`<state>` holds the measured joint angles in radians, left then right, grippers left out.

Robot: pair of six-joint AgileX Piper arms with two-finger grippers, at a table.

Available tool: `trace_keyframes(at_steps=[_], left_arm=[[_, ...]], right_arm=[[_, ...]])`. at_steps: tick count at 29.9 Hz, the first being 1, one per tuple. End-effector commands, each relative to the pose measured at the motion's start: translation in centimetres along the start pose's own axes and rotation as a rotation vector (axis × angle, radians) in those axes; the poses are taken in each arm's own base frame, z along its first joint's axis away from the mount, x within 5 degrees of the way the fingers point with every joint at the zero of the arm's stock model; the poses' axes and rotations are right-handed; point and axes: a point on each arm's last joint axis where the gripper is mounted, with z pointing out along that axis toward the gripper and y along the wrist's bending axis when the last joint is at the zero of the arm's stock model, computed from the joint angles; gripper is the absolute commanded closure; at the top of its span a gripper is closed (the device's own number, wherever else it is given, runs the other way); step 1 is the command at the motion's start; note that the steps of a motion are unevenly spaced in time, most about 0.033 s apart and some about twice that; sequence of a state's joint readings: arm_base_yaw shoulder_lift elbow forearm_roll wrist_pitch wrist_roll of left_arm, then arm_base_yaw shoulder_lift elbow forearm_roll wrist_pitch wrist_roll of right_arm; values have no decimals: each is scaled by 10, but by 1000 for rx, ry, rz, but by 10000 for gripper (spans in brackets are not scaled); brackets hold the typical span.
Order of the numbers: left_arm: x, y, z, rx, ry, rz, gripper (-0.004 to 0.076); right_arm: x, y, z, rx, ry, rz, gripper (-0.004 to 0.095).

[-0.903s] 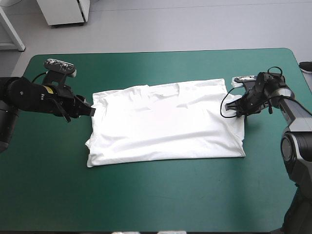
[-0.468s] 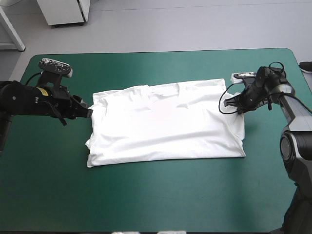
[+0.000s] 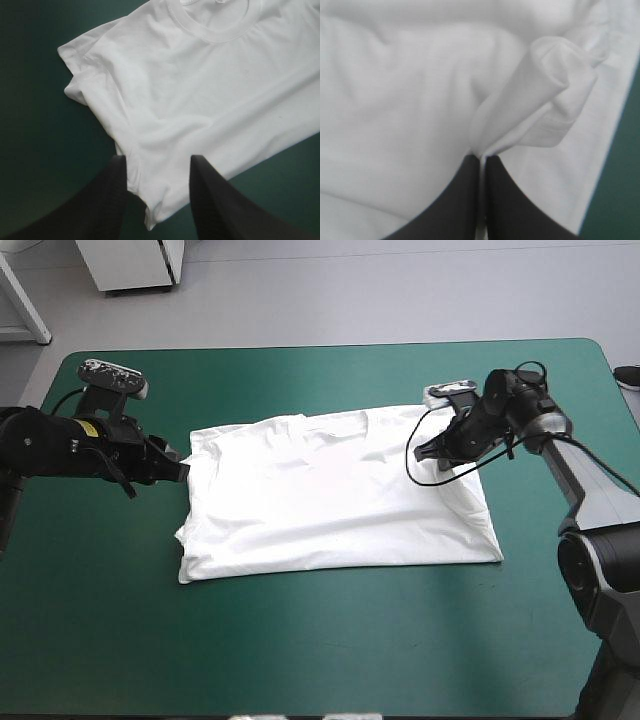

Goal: Fold the cloth

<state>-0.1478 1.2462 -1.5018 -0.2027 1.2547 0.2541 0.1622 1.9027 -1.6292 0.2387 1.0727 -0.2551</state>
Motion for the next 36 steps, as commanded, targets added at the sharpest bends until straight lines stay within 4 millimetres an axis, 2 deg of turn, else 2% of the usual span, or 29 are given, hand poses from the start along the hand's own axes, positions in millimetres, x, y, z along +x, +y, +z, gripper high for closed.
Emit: trace_keyframes(at_steps=[1, 4, 9, 11, 18, 20, 22, 26, 28, 30, 33, 36], left_arm=[[-5, -5, -18, 4, -84, 7, 419], [-4, -5, -18, 1, -81, 8, 419], [-4, -5, -18, -1, -79, 14, 419], [-4, -4, -18, -3, -78, 14, 419], [-1, -4, -18, -13, -40, 25, 419], [1, -2, -18, -36, -18, 24, 419], [4, 0, -22, -64, -20, 26, 419], [9, 0, -30, -91, -33, 20, 419], [14, -2, -27, -86, -16, 14, 419], [24, -8, -21, -69, 16, 26, 419], [45, -14, -11, -81, 79, 40, 419], [72, -16, -2, -115, 150, 51, 419]], right_arm=[[-10, 25, -14, -20, -82, -75, 923], [-11, 31, 5, -32, -45, -100, 923], [-10, 31, 22, -41, 1, -134, 881], [-10, 31, 23, -40, 4, -152, 824], [-4, 30, 16, -28, 56, -173, 488], [-4, 29, 9, 5, 46, -167, 444], [-3, 25, -9, 42, 15, -166, 437], [3, 11, -52, 97, -58, -107, 437], [11, 4, -79, 125, -107, -80, 437], [23, -1, -103, 149, -151, -53, 437], [47, -6, -127, 186, -192, -22, 439], [73, -4, -138, 229, -206, -4, 439]])
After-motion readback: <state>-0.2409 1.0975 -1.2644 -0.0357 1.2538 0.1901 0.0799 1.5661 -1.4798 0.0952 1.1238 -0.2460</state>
